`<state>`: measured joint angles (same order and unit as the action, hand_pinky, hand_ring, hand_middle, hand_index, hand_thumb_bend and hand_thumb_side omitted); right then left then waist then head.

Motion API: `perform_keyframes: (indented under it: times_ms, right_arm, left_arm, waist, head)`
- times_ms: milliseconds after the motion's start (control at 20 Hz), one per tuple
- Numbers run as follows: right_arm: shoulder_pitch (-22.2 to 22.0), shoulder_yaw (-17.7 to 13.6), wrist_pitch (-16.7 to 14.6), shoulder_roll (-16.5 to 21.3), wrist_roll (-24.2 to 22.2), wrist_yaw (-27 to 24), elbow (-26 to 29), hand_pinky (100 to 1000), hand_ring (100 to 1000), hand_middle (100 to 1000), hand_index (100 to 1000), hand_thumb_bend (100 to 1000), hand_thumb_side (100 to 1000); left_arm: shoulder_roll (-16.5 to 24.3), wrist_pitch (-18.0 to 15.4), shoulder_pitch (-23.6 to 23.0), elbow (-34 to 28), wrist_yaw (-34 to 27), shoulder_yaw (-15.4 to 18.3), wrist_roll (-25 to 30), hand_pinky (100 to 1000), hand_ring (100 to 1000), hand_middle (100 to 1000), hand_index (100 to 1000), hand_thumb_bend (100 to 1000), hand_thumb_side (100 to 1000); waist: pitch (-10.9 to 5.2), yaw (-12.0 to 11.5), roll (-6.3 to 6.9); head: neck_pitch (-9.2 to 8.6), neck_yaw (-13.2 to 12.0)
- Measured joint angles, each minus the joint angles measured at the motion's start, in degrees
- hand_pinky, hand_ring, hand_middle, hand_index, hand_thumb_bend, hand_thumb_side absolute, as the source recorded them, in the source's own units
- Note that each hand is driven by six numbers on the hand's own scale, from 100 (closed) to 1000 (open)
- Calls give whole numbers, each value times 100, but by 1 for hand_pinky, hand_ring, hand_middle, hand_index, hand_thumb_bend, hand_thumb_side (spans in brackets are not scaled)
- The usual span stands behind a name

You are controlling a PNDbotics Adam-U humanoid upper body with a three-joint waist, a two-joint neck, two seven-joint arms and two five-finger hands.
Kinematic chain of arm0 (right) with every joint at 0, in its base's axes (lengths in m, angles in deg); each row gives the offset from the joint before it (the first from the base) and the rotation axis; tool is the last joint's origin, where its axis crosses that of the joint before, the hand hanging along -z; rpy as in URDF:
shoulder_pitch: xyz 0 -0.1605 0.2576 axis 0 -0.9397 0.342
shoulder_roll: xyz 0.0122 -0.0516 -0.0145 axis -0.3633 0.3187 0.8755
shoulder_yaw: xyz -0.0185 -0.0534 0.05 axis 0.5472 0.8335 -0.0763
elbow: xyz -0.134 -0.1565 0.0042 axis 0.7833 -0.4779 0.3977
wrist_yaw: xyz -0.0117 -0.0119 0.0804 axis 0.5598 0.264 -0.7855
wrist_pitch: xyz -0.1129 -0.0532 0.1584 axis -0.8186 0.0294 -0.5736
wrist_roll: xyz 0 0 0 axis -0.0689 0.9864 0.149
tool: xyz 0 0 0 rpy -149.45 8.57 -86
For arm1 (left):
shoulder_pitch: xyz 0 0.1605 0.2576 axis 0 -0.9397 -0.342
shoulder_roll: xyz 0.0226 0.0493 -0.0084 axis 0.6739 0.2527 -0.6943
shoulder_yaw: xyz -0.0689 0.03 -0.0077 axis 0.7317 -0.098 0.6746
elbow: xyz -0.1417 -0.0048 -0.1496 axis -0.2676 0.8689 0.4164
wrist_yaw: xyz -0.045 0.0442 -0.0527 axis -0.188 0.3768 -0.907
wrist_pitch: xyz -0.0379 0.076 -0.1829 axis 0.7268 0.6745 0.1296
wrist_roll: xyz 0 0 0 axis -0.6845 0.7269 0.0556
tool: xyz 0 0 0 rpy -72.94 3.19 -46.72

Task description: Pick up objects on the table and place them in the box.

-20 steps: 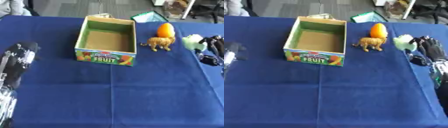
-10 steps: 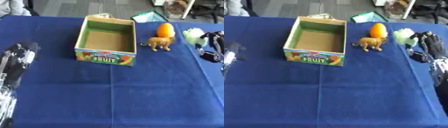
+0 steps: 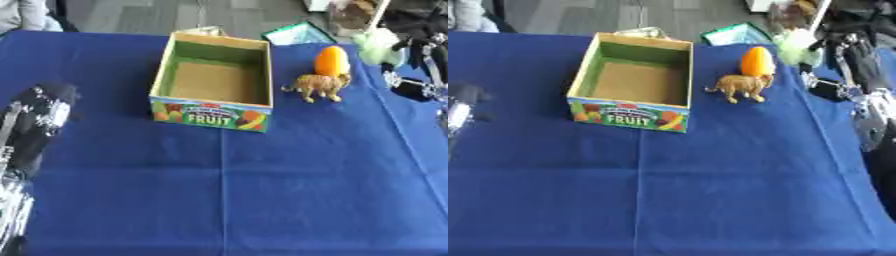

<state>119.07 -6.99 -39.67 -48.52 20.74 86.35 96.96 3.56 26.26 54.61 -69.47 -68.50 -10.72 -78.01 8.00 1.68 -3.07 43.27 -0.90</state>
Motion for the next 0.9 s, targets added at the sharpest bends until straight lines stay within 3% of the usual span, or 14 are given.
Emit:
perform_keyframes:
  times_ms: [450, 900]
  right_arm:
    - [453, 239, -242, -651, -454, -30, 215, 348, 407, 210, 311, 100, 100]
    - [685, 335, -469, -1380, -650, 569, 101, 380, 432, 231, 332, 100, 100]
  left_arm:
    - [0, -5, 2, 0, -1, -2, 13, 594, 744, 568, 663, 307, 469]
    - [-29, -7, 35, 0, -16, -12, 61, 594, 743, 568, 663, 305, 468]
  waist:
    - [0, -60, 15]
    - [11, -187, 67]
  head:
    - [0, 16]
    - [-4, 131]
